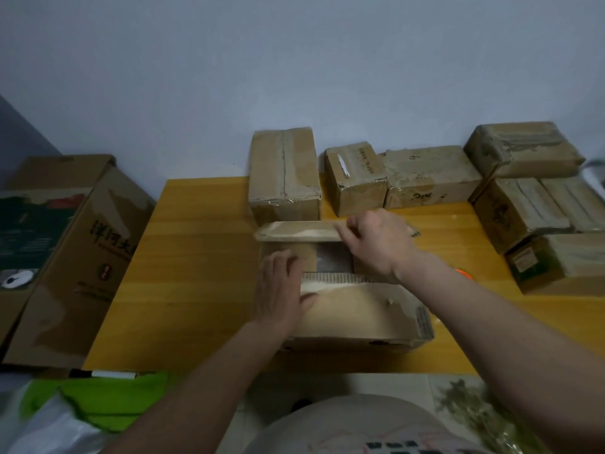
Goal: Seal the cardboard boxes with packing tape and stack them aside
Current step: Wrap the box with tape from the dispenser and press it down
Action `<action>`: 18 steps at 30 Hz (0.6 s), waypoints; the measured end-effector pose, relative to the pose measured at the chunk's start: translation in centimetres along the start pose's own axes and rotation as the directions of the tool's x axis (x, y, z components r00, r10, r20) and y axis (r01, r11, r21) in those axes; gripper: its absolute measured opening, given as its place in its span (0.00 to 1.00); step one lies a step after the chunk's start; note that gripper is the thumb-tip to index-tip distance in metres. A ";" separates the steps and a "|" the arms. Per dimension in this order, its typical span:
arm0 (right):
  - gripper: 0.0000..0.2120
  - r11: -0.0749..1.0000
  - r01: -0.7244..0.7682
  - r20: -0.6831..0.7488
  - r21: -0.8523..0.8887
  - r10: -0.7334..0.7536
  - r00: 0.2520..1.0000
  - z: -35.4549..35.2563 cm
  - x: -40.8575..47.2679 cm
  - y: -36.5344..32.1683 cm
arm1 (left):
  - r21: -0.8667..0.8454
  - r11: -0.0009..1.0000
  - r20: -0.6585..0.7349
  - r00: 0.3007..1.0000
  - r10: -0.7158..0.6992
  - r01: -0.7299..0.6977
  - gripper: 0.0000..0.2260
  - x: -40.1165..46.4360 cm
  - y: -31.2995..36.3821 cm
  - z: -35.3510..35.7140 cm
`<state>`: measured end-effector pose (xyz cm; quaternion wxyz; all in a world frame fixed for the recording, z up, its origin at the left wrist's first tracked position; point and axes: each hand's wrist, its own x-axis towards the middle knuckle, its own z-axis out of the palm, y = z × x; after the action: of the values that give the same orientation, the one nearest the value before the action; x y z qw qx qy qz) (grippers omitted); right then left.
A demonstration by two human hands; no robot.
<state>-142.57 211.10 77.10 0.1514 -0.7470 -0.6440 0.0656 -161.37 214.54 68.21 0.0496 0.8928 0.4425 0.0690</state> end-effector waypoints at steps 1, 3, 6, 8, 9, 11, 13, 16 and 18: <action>0.17 1.000 0.012 -0.109 0.007 -0.012 0.994 0.0 0.4 0.0 | 0.029 0.999 -0.041 0.999 0.028 -0.026 0.38 -0.2 0.0 0.3; 0.13 0.999 0.035 -0.102 -0.015 -0.037 0.994 0.9 1.5 0.6 | 0.016 1.000 -0.068 0.998 0.015 -0.014 0.46 -0.4 -0.2 0.7; 0.15 0.999 -0.040 0.277 -0.026 0.046 0.960 3.5 2.5 2.1 | 0.029 0.997 0.124 0.989 -0.078 0.075 0.50 -0.5 -0.8 0.9; 0.14 0.997 -0.080 0.340 -0.009 0.078 0.937 4.9 2.3 2.7 | 0.048 0.994 0.215 0.970 -0.110 0.102 0.46 -0.6 -1.3 1.0; 0.14 0.996 -0.087 0.324 -0.001 0.083 0.942 5.4 2.2 2.8 | 0.047 0.993 0.231 0.966 -0.120 0.112 0.45 -0.8 -1.4 1.1; 0.14 0.994 -0.101 0.324 -0.033 0.106 0.940 5.9 1.9 3.0 | 0.016 0.985 0.222 0.960 -0.168 0.169 0.47 -1.1 -1.4 1.4; 0.17 0.989 -0.103 0.337 -0.104 0.132 0.932 6.2 1.8 3.1 | -0.010 0.970 0.209 0.949 -0.237 0.245 0.49 -1.1 -1.4 1.6; 0.21 0.981 -0.152 0.276 -0.122 0.181 0.944 6.7 1.8 2.9 | 0.019 0.965 0.222 0.940 -0.260 0.262 0.49 -0.8 -1.6 1.6; 0.26 0.974 -0.185 0.272 -0.129 0.214 0.938 7.0 1.8 2.9 | 0.015 0.966 0.245 0.935 -0.255 0.260 0.50 -0.5 -2.0 1.7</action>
<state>-141.56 213.54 69.77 0.0118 -0.7980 -0.5824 0.1545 -162.89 215.30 66.22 0.1206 0.8283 0.5452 -0.0449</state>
